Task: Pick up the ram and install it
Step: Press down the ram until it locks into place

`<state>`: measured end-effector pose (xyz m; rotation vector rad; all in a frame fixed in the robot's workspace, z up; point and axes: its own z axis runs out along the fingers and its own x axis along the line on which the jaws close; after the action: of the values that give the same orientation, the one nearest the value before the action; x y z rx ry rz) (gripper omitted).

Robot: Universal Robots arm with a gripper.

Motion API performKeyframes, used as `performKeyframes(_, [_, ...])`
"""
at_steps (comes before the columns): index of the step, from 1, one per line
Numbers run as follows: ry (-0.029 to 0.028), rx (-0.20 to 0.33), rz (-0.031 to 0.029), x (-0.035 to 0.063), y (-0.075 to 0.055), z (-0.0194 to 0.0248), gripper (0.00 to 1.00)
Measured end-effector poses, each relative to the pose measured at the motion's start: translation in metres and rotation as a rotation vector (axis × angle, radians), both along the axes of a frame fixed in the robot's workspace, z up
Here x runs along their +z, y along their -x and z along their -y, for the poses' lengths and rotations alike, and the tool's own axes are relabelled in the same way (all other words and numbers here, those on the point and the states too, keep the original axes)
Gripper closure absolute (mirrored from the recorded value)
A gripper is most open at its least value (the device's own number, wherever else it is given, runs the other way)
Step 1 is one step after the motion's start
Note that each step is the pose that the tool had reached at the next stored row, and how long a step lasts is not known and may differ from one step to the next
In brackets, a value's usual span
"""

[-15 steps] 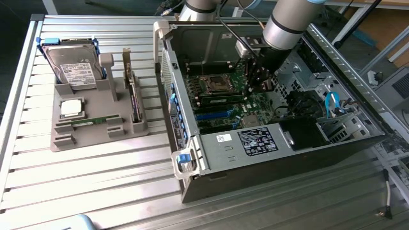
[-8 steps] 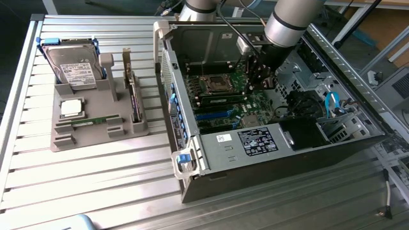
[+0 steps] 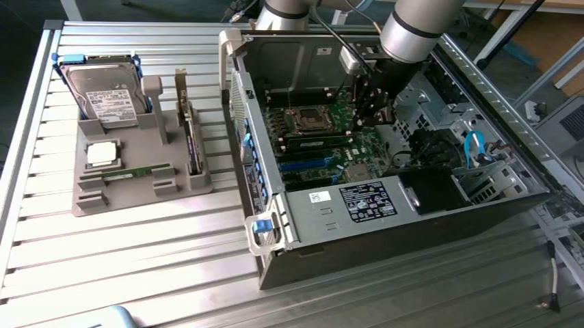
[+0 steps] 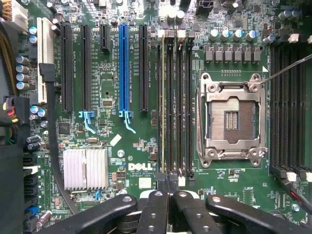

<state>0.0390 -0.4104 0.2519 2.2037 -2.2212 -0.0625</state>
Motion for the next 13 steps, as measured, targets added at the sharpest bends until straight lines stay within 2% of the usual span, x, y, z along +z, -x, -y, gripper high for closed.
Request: performKeyframes(13, [-0.0002,0.0,-0.0002,0.0001,0.0001,0.0,0.9])
